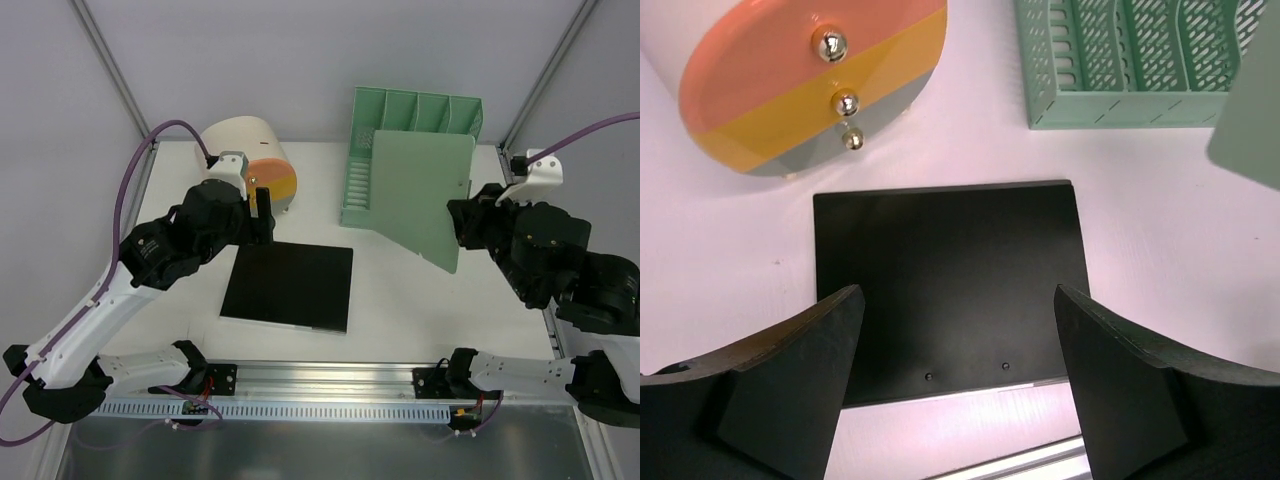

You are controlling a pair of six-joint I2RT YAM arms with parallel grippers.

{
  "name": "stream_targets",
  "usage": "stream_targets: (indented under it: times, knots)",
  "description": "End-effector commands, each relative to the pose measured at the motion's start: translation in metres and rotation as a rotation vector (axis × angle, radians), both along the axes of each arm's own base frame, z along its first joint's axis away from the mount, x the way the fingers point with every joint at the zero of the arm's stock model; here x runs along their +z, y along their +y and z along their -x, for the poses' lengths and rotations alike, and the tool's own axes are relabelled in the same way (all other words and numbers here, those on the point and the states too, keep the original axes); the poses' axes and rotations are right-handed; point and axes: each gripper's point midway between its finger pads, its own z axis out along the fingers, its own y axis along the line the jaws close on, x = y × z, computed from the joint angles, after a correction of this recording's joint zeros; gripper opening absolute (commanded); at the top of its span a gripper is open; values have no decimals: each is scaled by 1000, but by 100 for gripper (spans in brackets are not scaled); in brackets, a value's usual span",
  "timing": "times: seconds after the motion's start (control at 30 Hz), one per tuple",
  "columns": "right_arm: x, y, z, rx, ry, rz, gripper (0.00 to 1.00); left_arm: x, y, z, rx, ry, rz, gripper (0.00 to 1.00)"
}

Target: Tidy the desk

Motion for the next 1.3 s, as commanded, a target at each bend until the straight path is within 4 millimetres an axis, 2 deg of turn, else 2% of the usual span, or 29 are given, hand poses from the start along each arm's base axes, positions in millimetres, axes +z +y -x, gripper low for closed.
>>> stream_targets:
  times: [0.0,0.23,0.47,0.8,1.27]
  knots:
    - [13,-47,0,-144,-47,90,1,28,-10,-7,-50,-81,10,79]
    - [28,-94,5,-300,-86,156,1,42,-30,-22,-96,-123,20,81]
    - [38,-110,3,-389,-127,212,1,47,-54,-41,-124,-147,36,82]
    - [48,-107,-7,-462,-170,322,1,55,-67,-61,-153,-153,54,83]
    - [40,-90,-42,-470,-139,360,1,62,-75,-91,-178,-137,109,83]
